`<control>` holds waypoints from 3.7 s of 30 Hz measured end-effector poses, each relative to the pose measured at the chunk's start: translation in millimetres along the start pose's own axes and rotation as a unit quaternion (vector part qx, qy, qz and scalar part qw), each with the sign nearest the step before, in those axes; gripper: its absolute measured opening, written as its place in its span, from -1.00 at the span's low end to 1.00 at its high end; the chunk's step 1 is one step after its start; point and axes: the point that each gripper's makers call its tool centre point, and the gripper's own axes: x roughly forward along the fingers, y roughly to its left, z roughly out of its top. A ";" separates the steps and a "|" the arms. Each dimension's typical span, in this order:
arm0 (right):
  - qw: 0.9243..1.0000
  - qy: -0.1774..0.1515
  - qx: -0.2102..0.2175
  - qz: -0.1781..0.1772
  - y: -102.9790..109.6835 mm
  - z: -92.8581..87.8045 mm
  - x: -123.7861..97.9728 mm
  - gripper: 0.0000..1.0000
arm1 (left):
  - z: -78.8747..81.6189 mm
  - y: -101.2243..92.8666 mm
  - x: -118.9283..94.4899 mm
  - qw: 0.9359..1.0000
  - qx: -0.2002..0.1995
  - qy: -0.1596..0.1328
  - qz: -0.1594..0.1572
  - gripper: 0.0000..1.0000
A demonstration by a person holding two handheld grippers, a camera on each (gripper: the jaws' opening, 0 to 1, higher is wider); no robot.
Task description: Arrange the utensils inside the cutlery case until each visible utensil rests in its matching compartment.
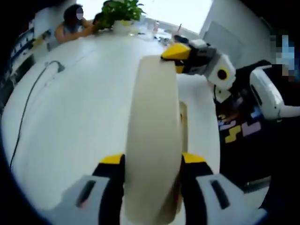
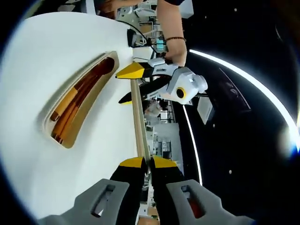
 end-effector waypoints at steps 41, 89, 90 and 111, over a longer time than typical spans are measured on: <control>0.911 -0.192 0.316 0.180 68.8 45.9 -38.8 -0.66 | -34.3 -31.2 26.1 0.995 0.056 0.081 -0.029 -0.04; 0.785 -0.122 0.510 0.331 81.0 37.6 -22.2 -0.08 | -34.4 -29.2 27.8 0.997 0.044 0.060 -0.009 -0.07; 0.781 -0.119 0.513 0.336 81.7 38.2 -20.9 -0.11 | -34.1 -29.2 28.0 0.997 0.043 0.060 -0.009 -0.07; 0.722 -0.092 0.544 0.418 90.4 41.0 -20.1 -0.20 | -34.5 -29.9 23.5 0.997 0.054 0.048 -0.009 -0.04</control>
